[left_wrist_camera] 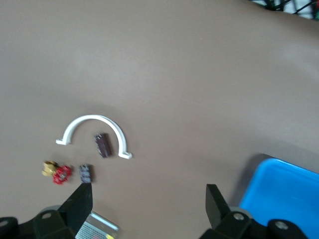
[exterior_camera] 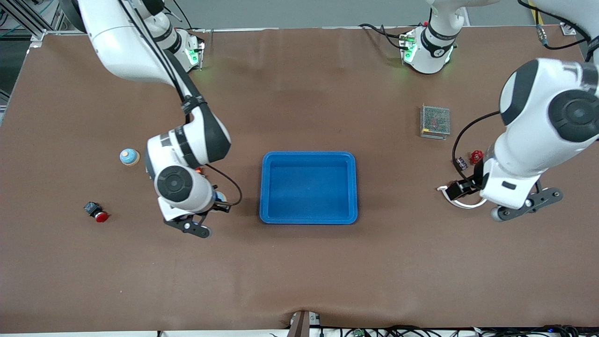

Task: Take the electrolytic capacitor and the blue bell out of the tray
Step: 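Lift the bell with the right gripper while the left gripper withdraws, then lower the bell beside the first bell and open the right gripper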

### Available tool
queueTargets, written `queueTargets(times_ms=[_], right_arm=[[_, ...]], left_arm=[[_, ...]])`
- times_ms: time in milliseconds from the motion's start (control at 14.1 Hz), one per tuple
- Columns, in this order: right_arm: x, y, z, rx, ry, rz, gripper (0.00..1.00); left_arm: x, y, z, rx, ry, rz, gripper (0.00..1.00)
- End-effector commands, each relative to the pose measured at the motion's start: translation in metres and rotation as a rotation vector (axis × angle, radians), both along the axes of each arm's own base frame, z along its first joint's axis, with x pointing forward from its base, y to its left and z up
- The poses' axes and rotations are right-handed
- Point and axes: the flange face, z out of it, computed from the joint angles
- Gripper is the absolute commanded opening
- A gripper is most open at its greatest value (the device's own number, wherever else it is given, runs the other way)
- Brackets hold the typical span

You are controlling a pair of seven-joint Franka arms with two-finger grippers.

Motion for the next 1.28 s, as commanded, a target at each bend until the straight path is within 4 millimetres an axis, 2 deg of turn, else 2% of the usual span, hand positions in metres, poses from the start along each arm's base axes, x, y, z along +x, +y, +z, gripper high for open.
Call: queueTargets(times_ms=[0, 142, 356, 569, 711, 853, 996, 1209], right_arm=[[0.005, -0.050, 0.020, 0.024, 0.039, 0.083, 0.00], [0.014, -0.093, 0.029, 0.042, 0.052, 0.152, 0.00], [0.025, -0.162, 0.033, 0.076, 0.063, 0.272, 0.00], [0.027, -0.228, 0.022, 0.106, 0.077, 0.358, 0.00], [0.020, -0.258, 0.015, 0.115, 0.063, 0.388, 0.00], [0.008, -0.281, -0.002, 0.117, 0.020, 0.428, 0.00], [-0.002, -0.303, -0.014, 0.115, -0.011, 0.449, 0.00], [-0.029, -0.326, -0.036, 0.132, -0.084, 0.452, 0.00]], left_arm=[[-0.024, 0.018, 0.026, -0.004, 0.001, -0.039, 1.00], [-0.053, 0.027, 0.039, 0.011, 0.004, -0.069, 1.00], [-0.086, 0.043, 0.059, 0.025, -0.004, -0.140, 1.00], [-0.127, 0.051, 0.068, 0.014, -0.003, -0.224, 1.00], [-0.146, 0.056, 0.076, 0.010, 0.001, -0.292, 1.00], [-0.161, 0.065, 0.080, 0.017, 0.010, -0.354, 1.00], [-0.167, 0.084, 0.087, 0.013, 0.018, -0.421, 1.00], [-0.172, 0.089, 0.093, -0.041, 0.005, -0.397, 1.00]])
